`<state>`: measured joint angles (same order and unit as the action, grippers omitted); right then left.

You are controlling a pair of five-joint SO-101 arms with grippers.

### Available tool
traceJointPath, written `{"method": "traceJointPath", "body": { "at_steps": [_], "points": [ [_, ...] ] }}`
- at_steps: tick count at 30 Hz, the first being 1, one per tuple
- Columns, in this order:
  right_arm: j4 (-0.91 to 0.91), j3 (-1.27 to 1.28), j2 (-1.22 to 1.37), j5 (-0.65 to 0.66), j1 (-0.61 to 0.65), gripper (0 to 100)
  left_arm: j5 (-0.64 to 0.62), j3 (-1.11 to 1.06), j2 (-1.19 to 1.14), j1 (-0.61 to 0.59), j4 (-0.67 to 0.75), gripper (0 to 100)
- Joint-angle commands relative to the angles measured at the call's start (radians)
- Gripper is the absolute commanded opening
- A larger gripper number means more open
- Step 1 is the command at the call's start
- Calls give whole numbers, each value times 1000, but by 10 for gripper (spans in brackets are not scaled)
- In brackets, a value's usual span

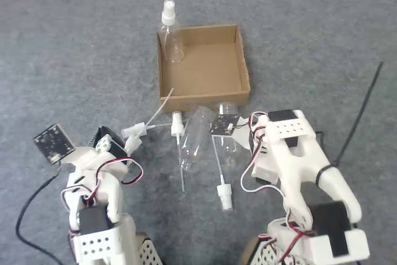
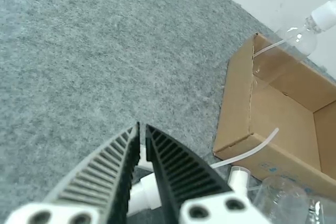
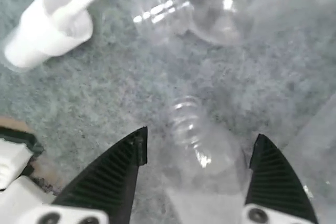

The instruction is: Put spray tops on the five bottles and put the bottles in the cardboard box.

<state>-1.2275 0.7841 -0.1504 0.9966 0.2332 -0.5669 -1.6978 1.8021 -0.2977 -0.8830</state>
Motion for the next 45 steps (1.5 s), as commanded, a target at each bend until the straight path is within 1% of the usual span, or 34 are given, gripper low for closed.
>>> {"method": "traceJointPath", "body": {
  "at_steps": [1, 5, 8, 12, 14, 21, 27, 30, 34, 37, 45],
  "points": [
    [22, -54, -2, 11, -16, 262, 9, 13, 15, -5, -3, 15],
    [18, -54, -2, 25, -13, 264, 9, 13, 15, -5, -3, 15],
    [8, -54, -2, 92, -16, 271, 9, 13, 15, -5, -3, 15],
    [-44, -58, -2, 138, -28, 348, 9, 13, 15, -5, -3, 15],
    [-45, -64, -2, 155, -45, 363, 9, 13, 15, -5, -3, 15],
    [-45, -69, -2, 290, -136, 322, 9, 13, 15, -5, -3, 15],
    [-44, -69, 2, 301, -140, 268, 9, 13, 15, -5, -3, 15],
    [-44, -69, -2, 301, -137, 261, 9, 13, 15, -5, -3, 15],
    [-18, -69, 1, 285, -136, 260, 9, 13, 15, -5, -3, 15],
    [2, -69, 4, 201, -128, 258, 9, 13, 15, -5, -3, 15],
    [5, -69, -2, -37, -56, 256, 9, 13, 15, -5, -3, 15]
  ]
}}
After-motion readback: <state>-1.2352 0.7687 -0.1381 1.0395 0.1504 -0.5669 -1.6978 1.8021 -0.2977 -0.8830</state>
